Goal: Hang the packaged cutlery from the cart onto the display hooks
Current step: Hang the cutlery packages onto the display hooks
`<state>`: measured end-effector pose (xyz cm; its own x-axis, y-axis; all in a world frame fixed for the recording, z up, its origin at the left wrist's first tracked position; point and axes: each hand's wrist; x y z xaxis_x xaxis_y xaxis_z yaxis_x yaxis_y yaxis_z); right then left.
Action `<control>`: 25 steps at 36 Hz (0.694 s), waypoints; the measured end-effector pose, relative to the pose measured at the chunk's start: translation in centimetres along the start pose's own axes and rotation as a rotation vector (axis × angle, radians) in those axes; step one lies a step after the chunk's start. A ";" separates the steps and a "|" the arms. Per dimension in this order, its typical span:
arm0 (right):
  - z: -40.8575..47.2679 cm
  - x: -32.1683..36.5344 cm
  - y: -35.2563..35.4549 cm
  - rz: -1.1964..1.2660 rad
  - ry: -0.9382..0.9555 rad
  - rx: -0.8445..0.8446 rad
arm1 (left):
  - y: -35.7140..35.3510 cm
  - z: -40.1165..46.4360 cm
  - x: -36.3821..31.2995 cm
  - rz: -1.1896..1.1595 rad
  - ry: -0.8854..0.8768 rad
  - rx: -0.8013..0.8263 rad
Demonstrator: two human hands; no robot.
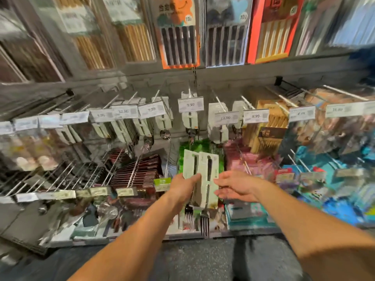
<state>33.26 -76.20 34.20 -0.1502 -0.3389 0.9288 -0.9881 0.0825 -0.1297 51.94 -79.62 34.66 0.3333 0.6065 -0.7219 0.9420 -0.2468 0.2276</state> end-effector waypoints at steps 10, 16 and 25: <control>0.0 0.3 1.7 -0.068 0.150 -0.293 | 2.2 -2.4 -0.6 -0.067 -0.059 0.124; 1.9 2.4 3.6 -0.111 0.259 -0.413 | 1.7 -1.1 -2.4 -0.083 -0.052 0.121; 6.4 4.8 5.3 -0.170 0.320 -0.403 | 0.3 2.2 -5.8 -0.106 -0.022 0.112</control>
<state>27.07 -83.35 35.75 0.0902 -0.0816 0.9926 -0.8973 0.4258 0.1165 50.15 -84.90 37.44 0.2302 0.6171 -0.7524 0.9610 -0.2658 0.0761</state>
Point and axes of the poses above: each hand's wrist, its own z-axis towards the middle knuckle, its own y-axis out of the back of the hand, x = y × z, and after that the axes turned 15 degrees about y, right-handed
